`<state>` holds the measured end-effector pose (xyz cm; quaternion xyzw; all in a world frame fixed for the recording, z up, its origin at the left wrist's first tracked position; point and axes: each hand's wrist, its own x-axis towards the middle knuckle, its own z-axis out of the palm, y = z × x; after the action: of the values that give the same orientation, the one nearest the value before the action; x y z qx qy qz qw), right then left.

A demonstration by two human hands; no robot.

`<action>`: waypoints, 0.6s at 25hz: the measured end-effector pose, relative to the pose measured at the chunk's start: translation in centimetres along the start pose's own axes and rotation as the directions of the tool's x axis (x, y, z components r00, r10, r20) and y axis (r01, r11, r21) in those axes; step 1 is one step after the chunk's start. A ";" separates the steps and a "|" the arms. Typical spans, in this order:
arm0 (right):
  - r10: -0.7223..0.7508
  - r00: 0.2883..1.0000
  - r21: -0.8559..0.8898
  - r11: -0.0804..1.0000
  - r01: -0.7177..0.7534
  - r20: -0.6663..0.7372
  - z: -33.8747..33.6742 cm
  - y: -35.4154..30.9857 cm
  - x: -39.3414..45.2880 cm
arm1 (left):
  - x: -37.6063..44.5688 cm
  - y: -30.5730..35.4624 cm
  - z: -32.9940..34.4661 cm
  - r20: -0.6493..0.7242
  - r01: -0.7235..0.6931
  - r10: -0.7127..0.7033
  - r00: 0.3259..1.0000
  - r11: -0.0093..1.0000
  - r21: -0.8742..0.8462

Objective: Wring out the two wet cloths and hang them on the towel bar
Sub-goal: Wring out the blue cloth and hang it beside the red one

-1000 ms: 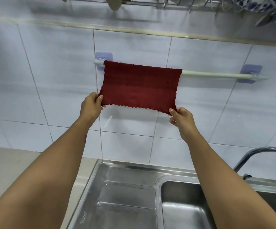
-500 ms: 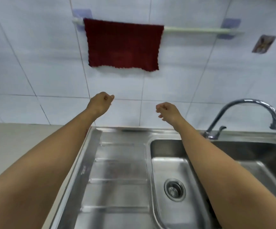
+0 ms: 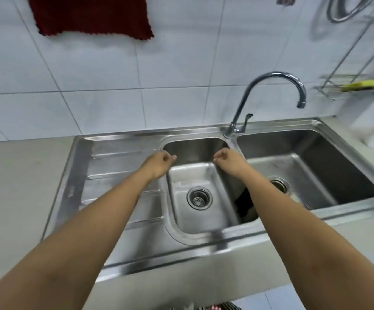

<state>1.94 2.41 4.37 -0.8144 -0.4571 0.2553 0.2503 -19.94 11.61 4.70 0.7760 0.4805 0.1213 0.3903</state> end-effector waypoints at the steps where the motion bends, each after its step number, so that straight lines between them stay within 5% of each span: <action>1: 0.034 0.999 -0.045 0.998 -0.034 0.003 -0.4 2.1 -0.3 | 0.0 0.2 2.0 0.027 0.021 -0.020 0.999 0.999 -0.026; 8: 0.226 0.945 -0.542 0.838 -0.065 0.235 -5.0 13.4 -1.0 | 0.4 4.1 13.7 0.170 0.125 -0.127 0.977 0.992 0.026; 15: -0.063 0.967 -0.677 0.702 0.218 0.246 -5.9 16.5 -0.3 | 1.1 7.7 20.2 0.217 0.163 -0.171 0.961 0.985 0.056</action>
<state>15.76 -6.44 -1.77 -0.7801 -0.6038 0.1255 -0.1055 -2.99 0.80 -3.37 0.7485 0.5001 -0.0080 0.4353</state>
